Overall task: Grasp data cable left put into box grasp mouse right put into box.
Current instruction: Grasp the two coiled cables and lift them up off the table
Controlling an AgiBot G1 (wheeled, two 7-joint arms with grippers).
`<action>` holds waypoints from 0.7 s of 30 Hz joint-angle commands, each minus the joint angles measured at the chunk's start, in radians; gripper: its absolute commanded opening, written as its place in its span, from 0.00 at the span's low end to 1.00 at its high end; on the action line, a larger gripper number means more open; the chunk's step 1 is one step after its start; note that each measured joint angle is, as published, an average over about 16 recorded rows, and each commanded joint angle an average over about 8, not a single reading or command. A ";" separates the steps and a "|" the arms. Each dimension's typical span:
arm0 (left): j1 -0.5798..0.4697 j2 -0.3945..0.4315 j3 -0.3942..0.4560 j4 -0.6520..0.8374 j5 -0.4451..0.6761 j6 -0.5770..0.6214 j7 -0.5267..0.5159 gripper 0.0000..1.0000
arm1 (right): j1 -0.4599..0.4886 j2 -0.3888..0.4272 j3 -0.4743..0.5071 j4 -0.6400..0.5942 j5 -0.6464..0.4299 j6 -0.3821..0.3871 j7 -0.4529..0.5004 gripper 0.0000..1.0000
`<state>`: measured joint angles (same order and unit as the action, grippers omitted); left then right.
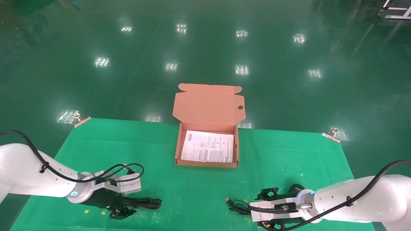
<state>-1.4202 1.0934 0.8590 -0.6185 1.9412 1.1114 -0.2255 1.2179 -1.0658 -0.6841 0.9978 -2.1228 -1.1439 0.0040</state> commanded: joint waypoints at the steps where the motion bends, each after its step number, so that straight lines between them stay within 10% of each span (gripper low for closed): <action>1: 0.000 0.000 0.000 -0.001 0.000 0.001 -0.001 0.00 | 0.000 0.000 0.000 0.001 0.001 -0.001 0.000 0.00; 21: 0.001 -0.001 0.001 -0.006 0.002 0.002 -0.002 0.00 | -0.001 0.002 0.001 0.004 0.002 -0.002 -0.001 0.00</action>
<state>-1.4193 1.0921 0.8600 -0.6240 1.9427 1.1138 -0.2278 1.2171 -1.0643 -0.6833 1.0018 -2.1203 -1.1462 0.0030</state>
